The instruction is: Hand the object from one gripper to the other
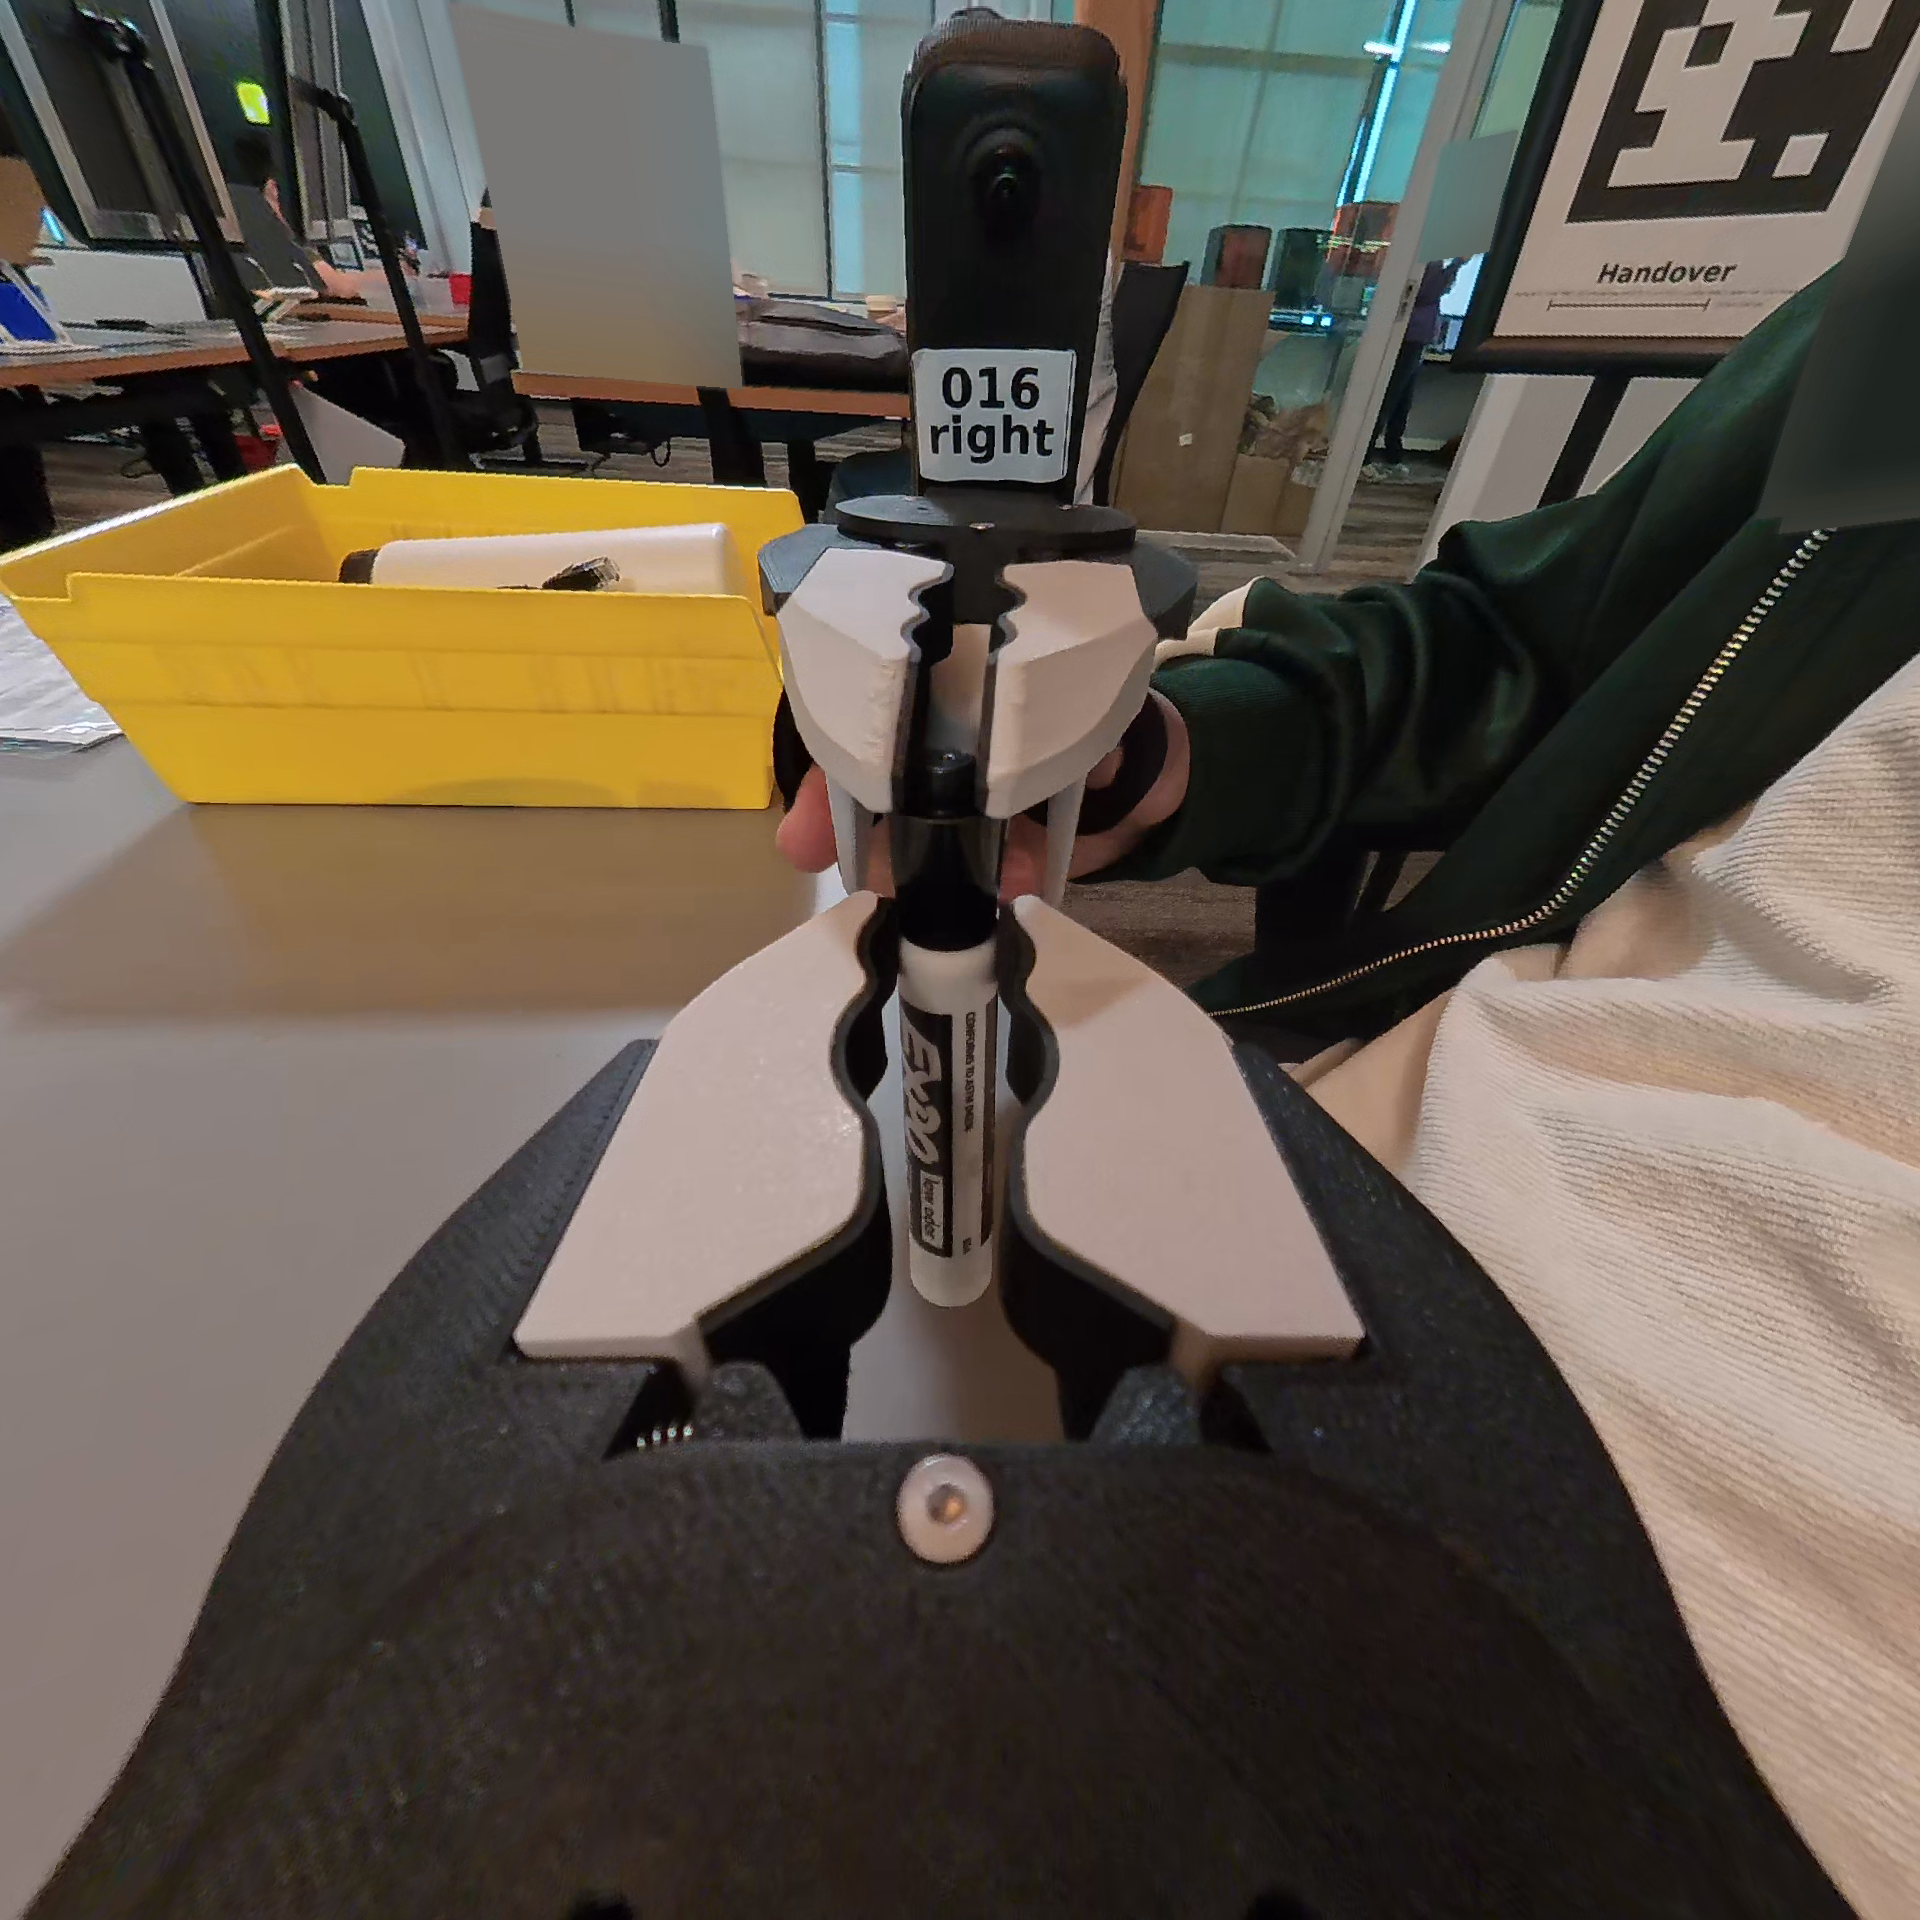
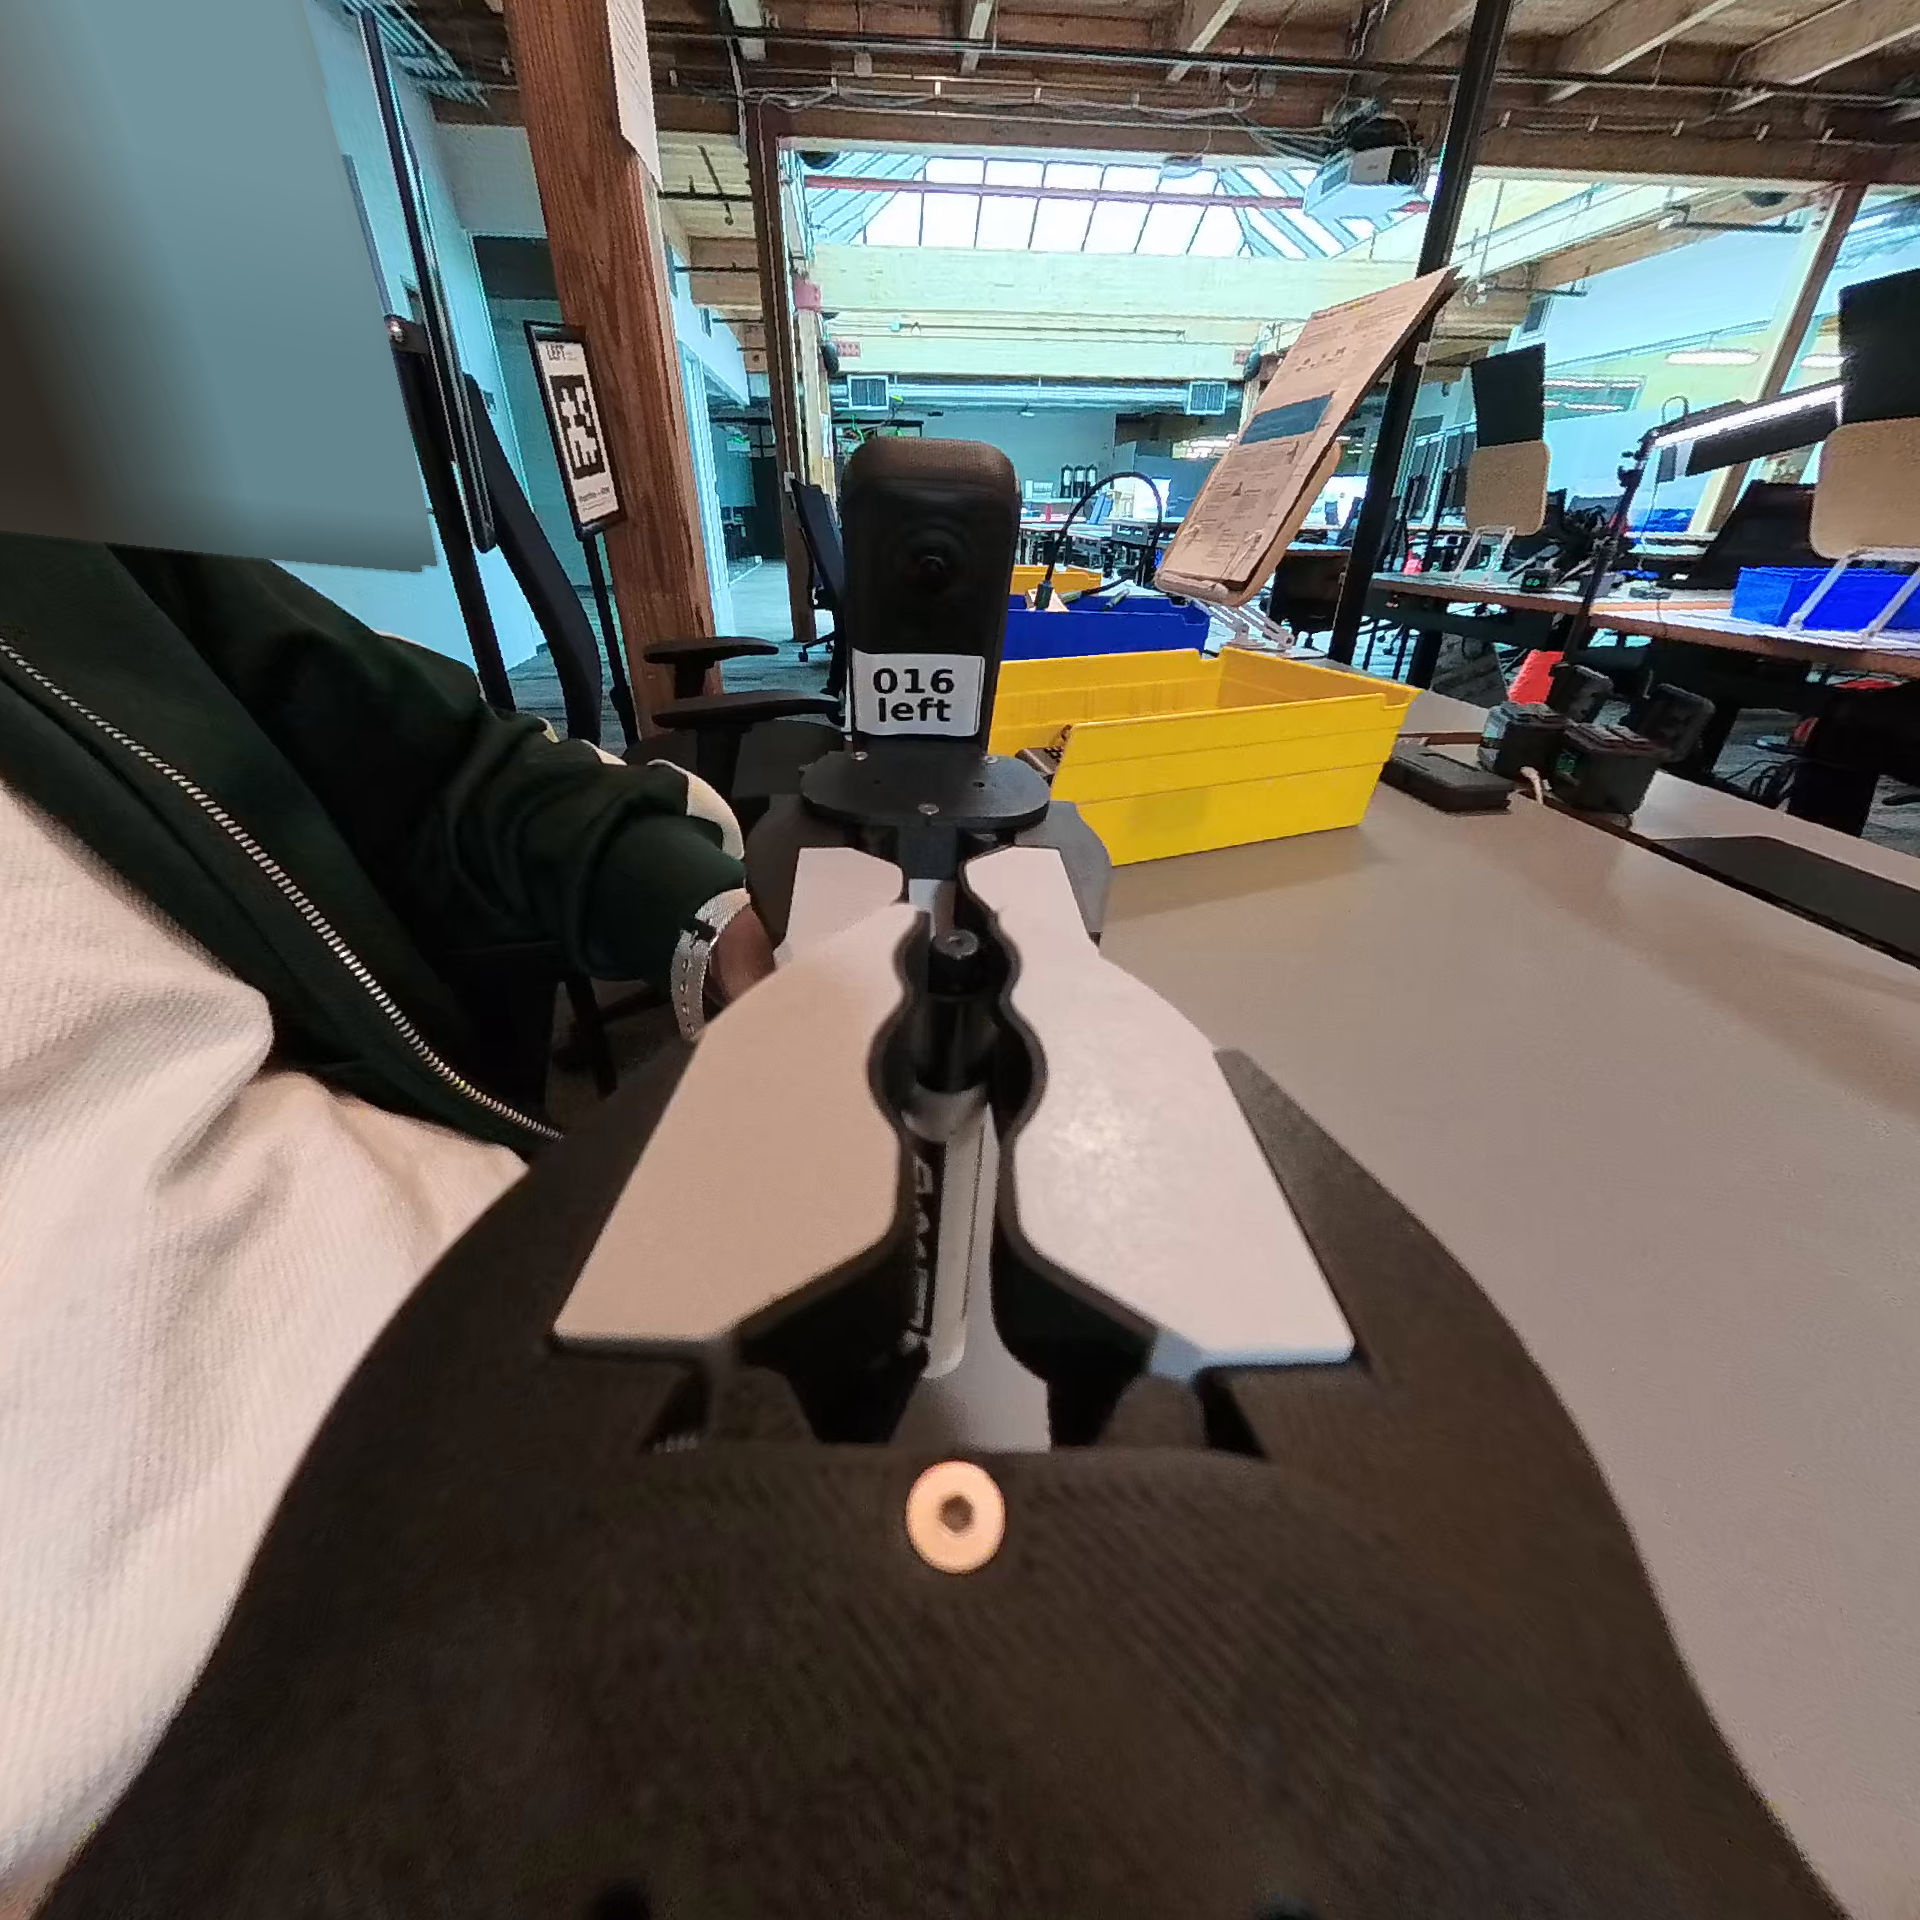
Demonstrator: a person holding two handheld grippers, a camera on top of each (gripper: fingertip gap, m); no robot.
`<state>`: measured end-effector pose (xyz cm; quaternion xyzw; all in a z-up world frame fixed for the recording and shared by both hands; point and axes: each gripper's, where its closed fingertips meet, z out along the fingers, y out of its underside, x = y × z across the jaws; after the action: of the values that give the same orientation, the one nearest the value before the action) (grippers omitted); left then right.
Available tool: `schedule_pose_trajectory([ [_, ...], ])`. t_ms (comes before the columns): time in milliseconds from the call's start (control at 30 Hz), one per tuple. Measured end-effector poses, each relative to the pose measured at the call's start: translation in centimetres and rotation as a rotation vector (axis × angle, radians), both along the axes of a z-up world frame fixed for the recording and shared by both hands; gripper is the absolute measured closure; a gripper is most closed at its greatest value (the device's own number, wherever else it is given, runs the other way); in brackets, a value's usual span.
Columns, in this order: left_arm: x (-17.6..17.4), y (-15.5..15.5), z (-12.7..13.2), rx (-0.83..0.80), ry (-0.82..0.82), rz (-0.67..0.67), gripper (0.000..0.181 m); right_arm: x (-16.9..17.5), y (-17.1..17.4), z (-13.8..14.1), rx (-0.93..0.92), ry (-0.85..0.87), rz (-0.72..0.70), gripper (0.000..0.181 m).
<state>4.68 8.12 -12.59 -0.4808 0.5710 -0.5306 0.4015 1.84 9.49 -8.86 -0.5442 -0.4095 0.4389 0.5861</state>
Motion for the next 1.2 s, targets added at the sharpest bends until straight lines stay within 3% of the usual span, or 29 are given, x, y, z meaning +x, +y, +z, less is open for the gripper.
schedule_pose_trajectory([
  [333,0.0,0.1,0.1,0.012,-0.016,0.004,0.162,0.0,0.1,0.0,-0.026,0.003,0.003,0.172],
  [633,0.2,0.4,0.1,-0.012,-0.033,0.019,0.138,0.2,0.3,-0.1,-0.041,-0.005,-0.007,0.172],
  [1000,0.3,1.1,-1.2,-0.027,0.023,0.034,0.137,0.8,0.7,-0.1,-0.057,-0.001,-0.03,0.172],
  [1200,0.1,1.0,-0.7,-0.041,-0.004,0.024,0.138,0.8,0.9,-0.2,-0.06,-0.007,-0.036,0.172],
])
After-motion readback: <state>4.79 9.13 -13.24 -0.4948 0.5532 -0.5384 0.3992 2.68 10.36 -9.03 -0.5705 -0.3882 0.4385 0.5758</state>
